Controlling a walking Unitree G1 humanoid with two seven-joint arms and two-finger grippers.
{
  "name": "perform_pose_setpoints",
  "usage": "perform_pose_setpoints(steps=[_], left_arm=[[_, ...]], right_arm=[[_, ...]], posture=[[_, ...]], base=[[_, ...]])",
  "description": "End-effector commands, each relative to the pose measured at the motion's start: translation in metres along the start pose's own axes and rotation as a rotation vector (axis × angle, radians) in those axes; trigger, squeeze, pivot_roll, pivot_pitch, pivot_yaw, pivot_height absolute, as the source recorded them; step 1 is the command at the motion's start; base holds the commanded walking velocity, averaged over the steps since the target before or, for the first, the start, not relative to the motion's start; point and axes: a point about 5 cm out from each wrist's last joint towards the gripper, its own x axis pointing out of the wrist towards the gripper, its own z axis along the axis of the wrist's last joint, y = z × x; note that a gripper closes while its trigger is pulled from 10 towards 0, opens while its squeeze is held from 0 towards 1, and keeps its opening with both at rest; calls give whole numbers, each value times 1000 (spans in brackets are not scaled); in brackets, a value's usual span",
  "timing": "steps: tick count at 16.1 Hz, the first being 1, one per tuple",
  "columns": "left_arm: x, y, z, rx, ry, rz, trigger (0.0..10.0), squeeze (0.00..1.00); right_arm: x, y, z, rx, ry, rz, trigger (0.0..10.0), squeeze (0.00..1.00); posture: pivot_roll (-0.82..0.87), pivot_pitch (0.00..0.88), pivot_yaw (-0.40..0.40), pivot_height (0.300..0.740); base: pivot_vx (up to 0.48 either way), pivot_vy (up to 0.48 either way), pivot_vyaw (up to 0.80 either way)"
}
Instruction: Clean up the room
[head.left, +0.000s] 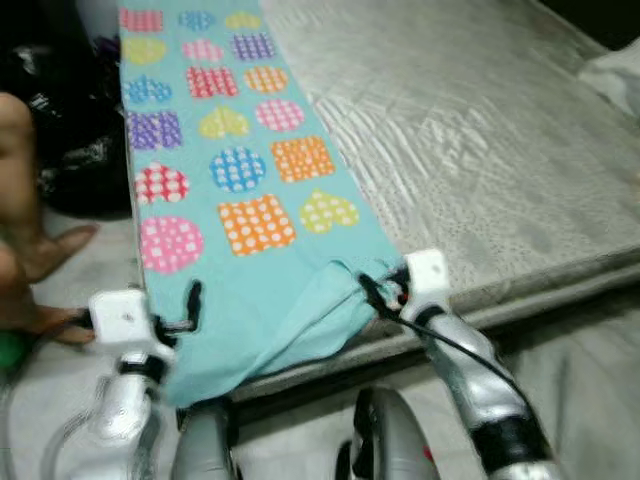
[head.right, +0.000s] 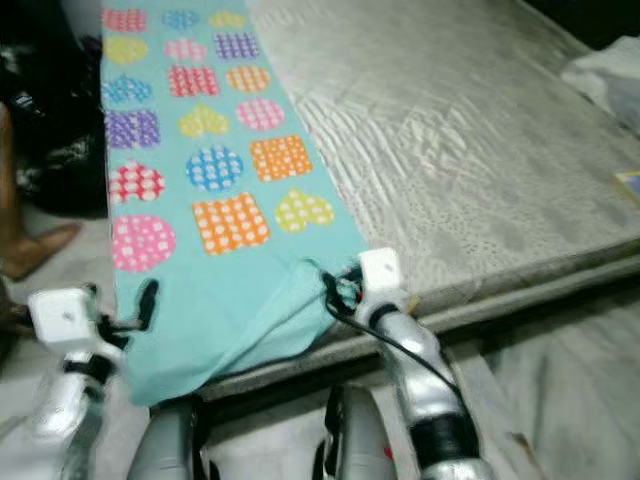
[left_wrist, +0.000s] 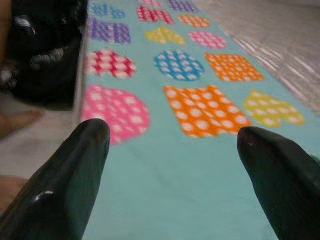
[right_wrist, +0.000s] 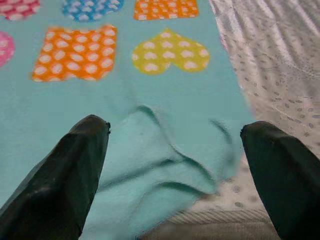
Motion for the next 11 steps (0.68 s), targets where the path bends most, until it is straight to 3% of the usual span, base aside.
perform_pose_setpoints(steps=[1, 11], left_arm=[[-2, 2, -2, 7, 16, -1, 10000, 0], [-3, 0, -5, 4, 46, 16, 10000, 0]], right_arm=[[-2, -3, -4, 14, 13, -12, 10000, 0], [-1, 3, -6, 19, 28, 17, 10000, 0]], posture=[[19, 179, -84, 603], [25, 193, -91, 603]], base=[[0, 0, 0], [0, 0, 0]])
